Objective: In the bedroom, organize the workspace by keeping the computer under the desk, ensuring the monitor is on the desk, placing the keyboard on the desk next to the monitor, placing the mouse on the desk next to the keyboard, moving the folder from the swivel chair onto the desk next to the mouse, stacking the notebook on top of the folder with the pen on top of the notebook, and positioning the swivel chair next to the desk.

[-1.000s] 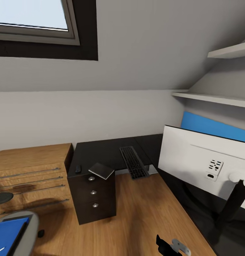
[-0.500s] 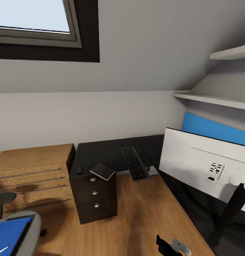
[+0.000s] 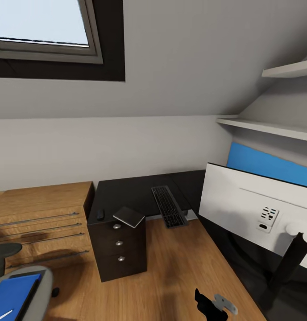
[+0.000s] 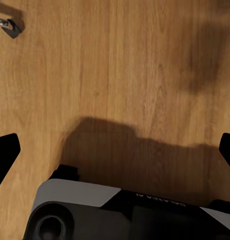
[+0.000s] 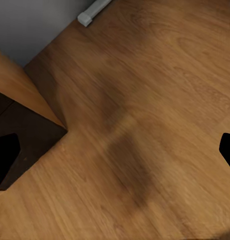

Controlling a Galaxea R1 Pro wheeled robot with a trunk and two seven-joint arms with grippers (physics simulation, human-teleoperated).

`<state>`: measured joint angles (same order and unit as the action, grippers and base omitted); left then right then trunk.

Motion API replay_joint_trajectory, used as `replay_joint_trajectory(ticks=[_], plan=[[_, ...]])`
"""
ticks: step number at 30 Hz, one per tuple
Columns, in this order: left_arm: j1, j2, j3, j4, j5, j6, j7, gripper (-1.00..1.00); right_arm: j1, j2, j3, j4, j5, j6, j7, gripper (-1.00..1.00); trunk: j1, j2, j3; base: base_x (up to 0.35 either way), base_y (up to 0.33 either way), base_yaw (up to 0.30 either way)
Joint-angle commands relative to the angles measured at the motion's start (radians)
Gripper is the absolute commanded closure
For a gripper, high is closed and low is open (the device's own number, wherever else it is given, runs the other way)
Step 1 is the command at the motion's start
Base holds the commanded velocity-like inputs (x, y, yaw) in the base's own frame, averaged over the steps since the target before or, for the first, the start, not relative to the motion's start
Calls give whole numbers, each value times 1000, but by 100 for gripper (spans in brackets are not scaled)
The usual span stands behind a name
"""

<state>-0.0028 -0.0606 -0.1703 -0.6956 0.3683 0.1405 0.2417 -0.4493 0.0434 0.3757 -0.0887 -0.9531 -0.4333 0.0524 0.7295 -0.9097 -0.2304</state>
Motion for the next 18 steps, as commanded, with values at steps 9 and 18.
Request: replay_joint_trajectory(ticks=[9,18], plan=[[0,-2,-7,-1,9,4,8,-100,-6,-30,3,-283,61,21,-161,-100,-34,62,27,0,0,0],[0,-3,-10,1,9,4,8,-100,-13,-39,1,-853,487,421,-549,-100,-69,125,55,0,0,0]])
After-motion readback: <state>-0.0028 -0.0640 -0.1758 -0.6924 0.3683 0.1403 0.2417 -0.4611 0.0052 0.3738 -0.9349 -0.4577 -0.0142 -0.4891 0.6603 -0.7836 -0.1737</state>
